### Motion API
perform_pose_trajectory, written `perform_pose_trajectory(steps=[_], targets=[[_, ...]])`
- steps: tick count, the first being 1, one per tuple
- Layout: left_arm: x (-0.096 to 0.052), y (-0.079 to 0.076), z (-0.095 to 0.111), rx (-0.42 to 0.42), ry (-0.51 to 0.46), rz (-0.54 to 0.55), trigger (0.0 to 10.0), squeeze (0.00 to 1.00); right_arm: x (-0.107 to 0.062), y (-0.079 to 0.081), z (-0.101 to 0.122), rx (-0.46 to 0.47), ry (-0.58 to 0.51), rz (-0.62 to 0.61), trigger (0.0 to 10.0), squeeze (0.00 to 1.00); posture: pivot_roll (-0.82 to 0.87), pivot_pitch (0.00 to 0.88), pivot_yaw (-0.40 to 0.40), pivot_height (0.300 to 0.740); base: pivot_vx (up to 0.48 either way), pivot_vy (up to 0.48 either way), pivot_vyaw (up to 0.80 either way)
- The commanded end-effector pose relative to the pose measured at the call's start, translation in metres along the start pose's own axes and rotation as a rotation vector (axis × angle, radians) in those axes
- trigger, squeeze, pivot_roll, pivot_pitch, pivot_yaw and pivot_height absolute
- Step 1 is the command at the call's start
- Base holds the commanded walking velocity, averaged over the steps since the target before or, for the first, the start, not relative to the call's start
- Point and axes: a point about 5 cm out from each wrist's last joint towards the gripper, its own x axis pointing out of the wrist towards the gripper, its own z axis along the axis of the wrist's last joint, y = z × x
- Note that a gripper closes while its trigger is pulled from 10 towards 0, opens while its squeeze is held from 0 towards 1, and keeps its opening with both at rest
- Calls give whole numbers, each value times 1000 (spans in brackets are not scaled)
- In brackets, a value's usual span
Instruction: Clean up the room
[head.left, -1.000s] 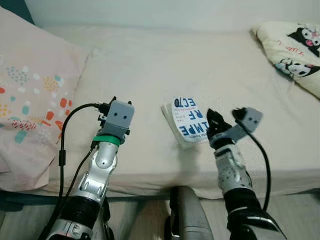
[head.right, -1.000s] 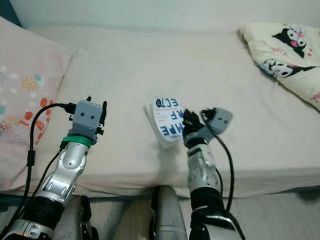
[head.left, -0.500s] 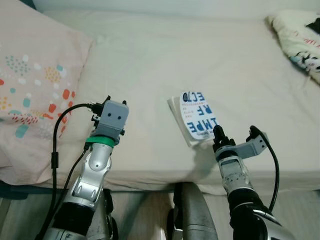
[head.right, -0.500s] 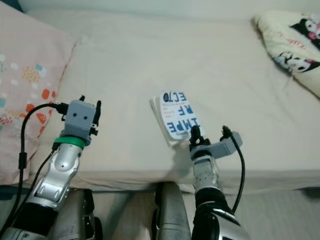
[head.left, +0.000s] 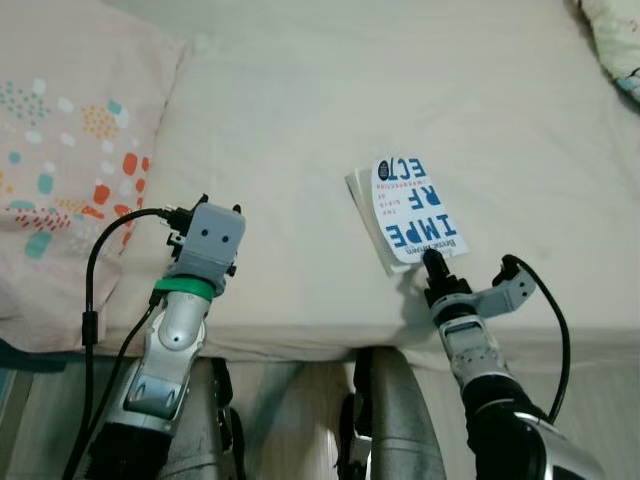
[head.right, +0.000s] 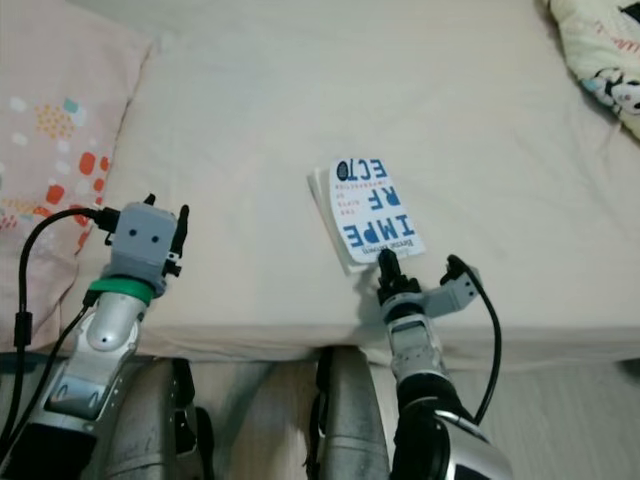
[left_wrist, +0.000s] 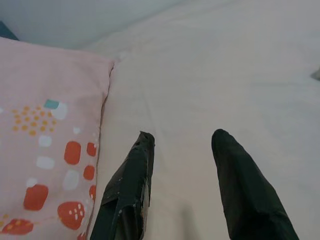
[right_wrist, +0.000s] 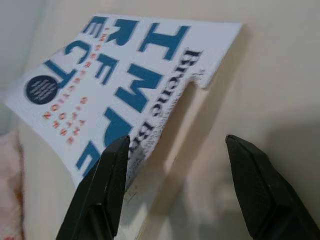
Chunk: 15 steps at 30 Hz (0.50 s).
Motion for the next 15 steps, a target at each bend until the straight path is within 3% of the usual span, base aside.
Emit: perform_pose_trajectory(steps=[1, 8, 9, 12, 13, 15], targets=[[-7, 1, -6, 21, 40, -11, 10000, 0, -5, -7, -8, 30, 26, -2, 10000, 0, 38, 385, 44, 600, 0, 0, 0], [-18, 5, -5, 34, 68, -28, 10000, 0, -2, 0, -14, 80, 76, 53, 9647, 0, 72, 420, 64, 600, 0, 0, 0], [-19, 5, -5, 35, 73, -30, 10000, 0, -2, 1, -16, 80, 87, 48, 4706, 0, 78, 425, 65, 600, 0, 0, 0], [-21, 6, -4, 36, 77, -31, 10000, 0, -1, 2, -18, 79, 97, 42, 3961, 0, 81, 429, 65, 600, 0, 0, 0], [-22, 7, -4, 38, 83, -30, 10000, 0, 1, 6, -18, 87, 101, 54, 0, 0, 83, 432, 64, 600, 0, 0, 0], [-22, 7, -4, 39, 86, -30, 10000, 0, 2, 8, -19, 89, 101, 63, 0, 0, 83, 432, 64, 600, 0, 0, 0]])
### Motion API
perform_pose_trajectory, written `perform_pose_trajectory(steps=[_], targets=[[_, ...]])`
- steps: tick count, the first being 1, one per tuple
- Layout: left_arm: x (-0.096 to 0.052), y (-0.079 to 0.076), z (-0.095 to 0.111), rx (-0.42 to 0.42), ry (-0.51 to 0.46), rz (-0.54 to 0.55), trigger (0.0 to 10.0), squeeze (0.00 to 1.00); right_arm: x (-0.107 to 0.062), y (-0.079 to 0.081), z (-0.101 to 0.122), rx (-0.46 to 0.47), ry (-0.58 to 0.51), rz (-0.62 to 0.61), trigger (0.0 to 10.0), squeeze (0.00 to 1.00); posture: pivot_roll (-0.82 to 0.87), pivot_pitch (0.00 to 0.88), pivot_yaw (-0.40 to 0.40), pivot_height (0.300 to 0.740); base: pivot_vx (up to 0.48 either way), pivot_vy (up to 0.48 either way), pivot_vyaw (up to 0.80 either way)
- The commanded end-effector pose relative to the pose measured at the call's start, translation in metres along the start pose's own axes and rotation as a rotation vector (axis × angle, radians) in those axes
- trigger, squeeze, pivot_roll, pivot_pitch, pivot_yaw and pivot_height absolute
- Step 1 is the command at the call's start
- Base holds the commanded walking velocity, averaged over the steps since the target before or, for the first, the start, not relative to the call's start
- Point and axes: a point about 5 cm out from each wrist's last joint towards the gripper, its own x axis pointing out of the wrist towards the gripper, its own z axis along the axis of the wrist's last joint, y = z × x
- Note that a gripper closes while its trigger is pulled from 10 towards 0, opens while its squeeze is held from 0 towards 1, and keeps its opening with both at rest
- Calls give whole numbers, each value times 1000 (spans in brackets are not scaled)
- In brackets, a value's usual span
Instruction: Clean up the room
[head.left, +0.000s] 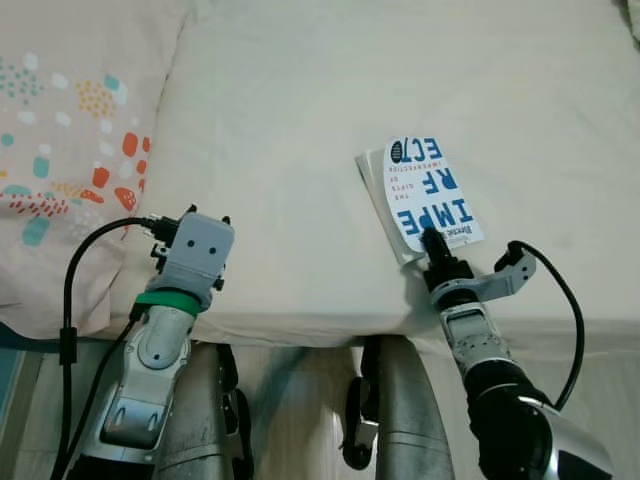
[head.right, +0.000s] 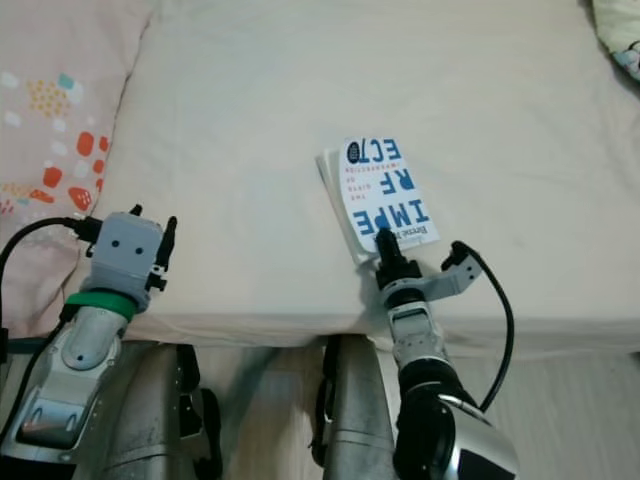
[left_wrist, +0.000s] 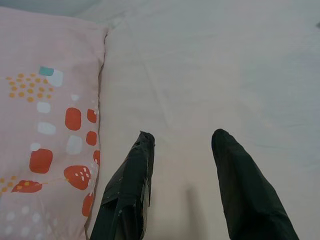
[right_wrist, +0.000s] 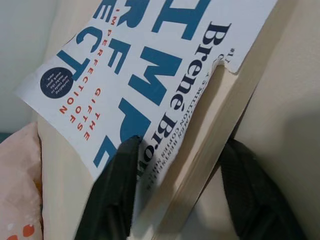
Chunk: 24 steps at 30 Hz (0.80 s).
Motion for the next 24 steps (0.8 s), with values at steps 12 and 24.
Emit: perform_pose_trajectory(steps=[12, 24], targets=[[-4, -4, -7, 10, 52, -7, 10000, 0, 1, 8, -17, 93, 88, 85, 0, 0, 67, 419, 52, 600, 0, 0, 0], [1, 1, -2, -6, 41, 49, 10000, 0, 6, 36, -40, 81, 287, 287, 0, 0, 62, 397, 14, 600, 0, 0, 0]])
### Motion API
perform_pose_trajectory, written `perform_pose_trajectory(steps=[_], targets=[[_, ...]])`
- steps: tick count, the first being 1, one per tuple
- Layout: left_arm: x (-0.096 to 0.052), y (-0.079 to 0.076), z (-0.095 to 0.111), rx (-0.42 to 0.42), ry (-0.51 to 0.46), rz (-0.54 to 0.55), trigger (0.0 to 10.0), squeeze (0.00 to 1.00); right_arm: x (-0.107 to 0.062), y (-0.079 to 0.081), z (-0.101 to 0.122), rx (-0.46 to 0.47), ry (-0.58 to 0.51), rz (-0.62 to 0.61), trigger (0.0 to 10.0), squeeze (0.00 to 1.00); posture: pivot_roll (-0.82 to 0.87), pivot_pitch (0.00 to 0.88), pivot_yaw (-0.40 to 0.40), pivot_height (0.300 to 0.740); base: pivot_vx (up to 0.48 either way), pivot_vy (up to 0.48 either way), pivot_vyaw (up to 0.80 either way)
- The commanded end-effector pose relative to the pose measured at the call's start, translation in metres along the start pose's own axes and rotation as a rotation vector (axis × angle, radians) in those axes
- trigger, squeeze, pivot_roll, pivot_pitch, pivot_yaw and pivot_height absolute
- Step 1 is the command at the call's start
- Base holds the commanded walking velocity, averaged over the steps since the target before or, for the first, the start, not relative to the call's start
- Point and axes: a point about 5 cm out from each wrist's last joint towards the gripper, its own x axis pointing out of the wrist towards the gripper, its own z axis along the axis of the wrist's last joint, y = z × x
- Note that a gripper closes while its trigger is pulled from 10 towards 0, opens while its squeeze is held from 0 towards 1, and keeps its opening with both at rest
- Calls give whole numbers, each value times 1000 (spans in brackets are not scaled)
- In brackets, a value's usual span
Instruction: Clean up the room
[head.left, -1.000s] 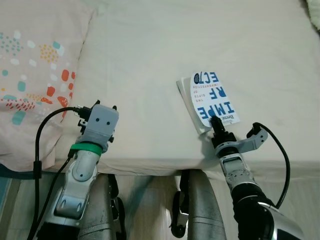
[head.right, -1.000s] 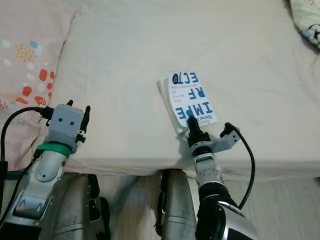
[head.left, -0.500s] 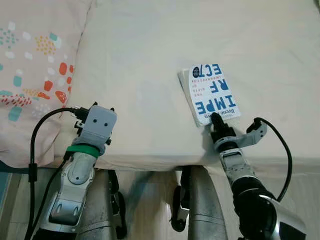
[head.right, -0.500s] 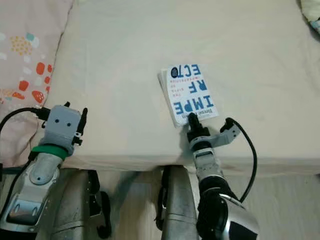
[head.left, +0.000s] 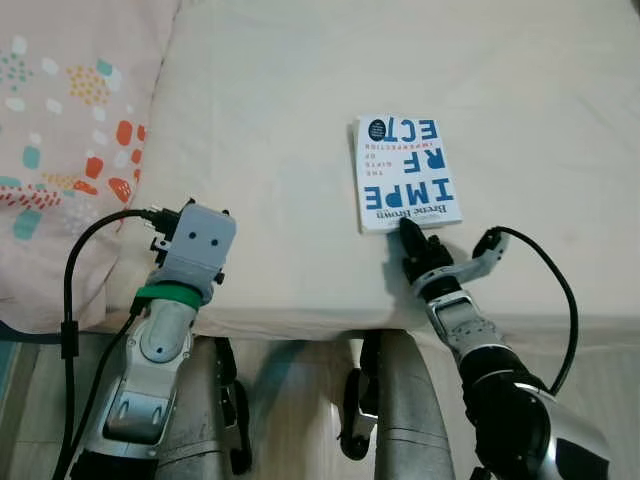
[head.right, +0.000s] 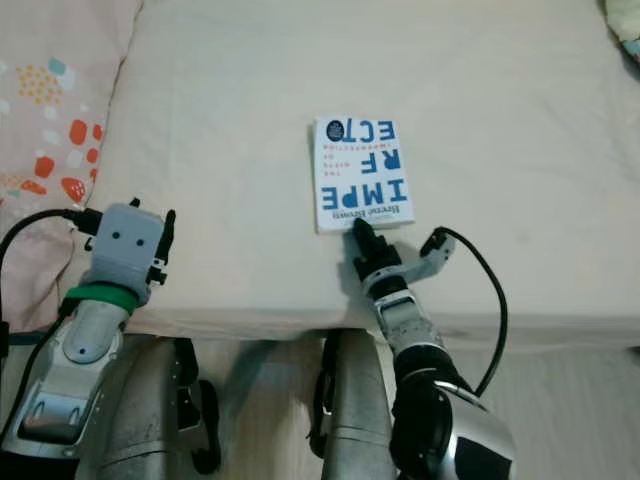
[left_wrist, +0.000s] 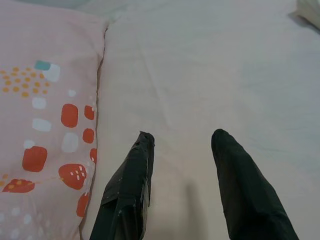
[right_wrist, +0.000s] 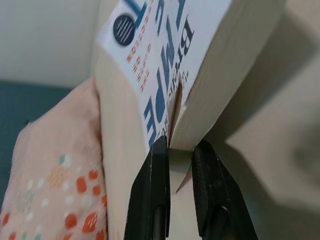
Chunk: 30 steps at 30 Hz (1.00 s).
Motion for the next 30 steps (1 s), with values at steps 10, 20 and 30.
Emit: perform_pose_trajectory(steps=[10, 20, 30], targets=[[5, 34, 9, 64, -24, 231, 10000, 0, 30, 52, -72, 23, 337, 249, 0, 0, 83, 394, -21, 600, 0, 0, 0], [12, 81, 57, 204, -198, 480, 10000, 0, 37, 88, -128, 41, 503, 325, 0, 0, 121, 393, -40, 600, 0, 0, 0], [7, 55, 64, 174, -226, 402, 10000, 0, 31, 84, -161, -46, 602, 140, 10000, 357, 113, 385, -50, 600, 0, 0, 0]])
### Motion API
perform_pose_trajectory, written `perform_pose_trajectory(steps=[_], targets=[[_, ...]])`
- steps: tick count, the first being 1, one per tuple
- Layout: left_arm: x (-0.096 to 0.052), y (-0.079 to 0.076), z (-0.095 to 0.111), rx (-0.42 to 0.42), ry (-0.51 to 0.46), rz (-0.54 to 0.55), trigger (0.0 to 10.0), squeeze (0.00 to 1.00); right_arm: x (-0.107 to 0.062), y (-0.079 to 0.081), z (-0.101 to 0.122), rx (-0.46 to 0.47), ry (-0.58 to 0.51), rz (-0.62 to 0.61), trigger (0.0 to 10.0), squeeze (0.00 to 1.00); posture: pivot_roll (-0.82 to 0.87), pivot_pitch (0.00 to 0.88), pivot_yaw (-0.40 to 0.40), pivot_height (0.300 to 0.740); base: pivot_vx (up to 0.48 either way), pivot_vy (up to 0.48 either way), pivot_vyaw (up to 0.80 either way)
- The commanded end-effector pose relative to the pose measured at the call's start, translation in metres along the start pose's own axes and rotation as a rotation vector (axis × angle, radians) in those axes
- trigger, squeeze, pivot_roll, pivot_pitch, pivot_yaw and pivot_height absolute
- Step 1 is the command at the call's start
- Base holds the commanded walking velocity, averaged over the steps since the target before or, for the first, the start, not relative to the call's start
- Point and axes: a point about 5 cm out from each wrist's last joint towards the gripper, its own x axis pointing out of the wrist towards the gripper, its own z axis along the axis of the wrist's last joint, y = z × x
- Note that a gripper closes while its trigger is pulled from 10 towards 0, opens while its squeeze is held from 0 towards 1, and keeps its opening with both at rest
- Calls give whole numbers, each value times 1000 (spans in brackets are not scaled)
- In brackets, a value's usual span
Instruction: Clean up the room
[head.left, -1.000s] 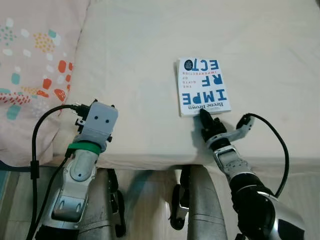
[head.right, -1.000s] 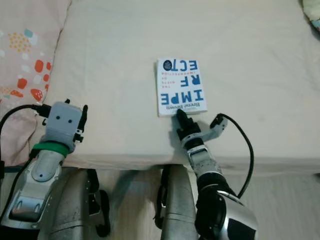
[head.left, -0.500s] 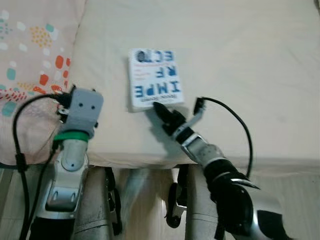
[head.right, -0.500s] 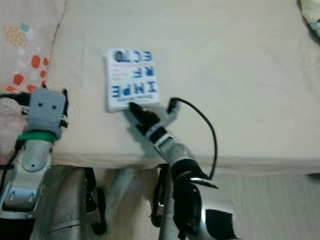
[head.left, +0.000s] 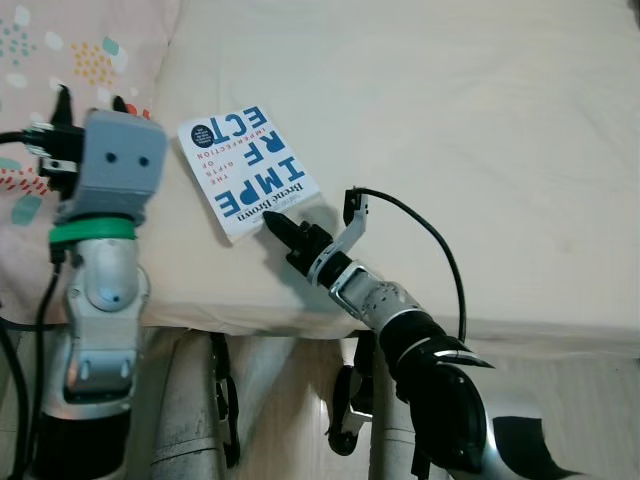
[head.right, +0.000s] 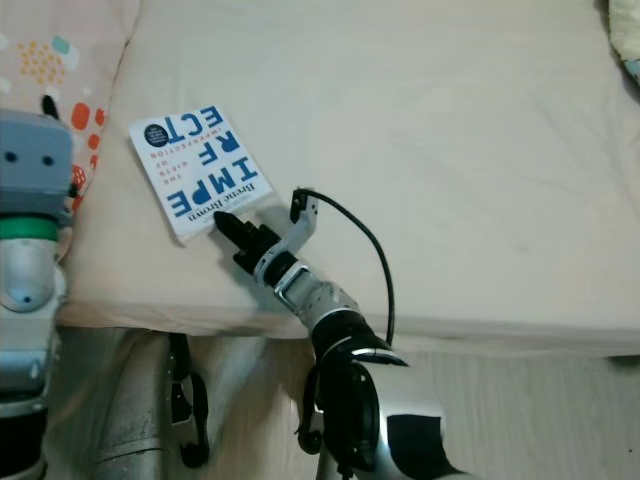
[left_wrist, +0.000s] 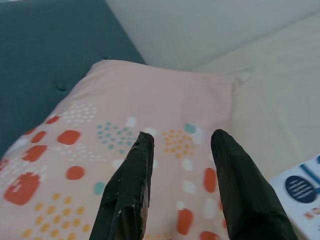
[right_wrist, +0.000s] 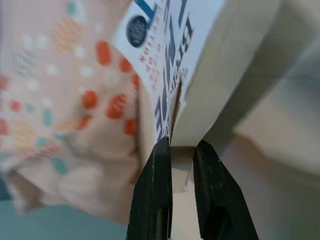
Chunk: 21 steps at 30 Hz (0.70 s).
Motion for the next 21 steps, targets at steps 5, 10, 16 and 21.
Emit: perform_pose_trajectory(steps=[5, 10, 16, 21], targets=[[-10, -11, 1, -9, 10, -42, 10000, 0, 11, 16, -60, -17, 239, 71, 10000, 1000, 92, 373, -53, 600, 0, 0, 0], [-17, -30, -4, -55, 54, -136, 10000, 0, -4, 2, -74, -179, 430, 104, 10000, 0, 53, 351, -53, 600, 0, 0, 0], [-29, -55, -19, -74, 138, -296, 10000, 0, -41, -36, -67, -266, 513, 91, 10000, 0, -1, 305, -48, 600, 0, 0, 0], [-42, -67, -45, -1, 230, -399, 10000, 0, -79, -58, -48, -425, 494, 141, 10000, 0, -31, 272, -43, 600, 0, 0, 0]])
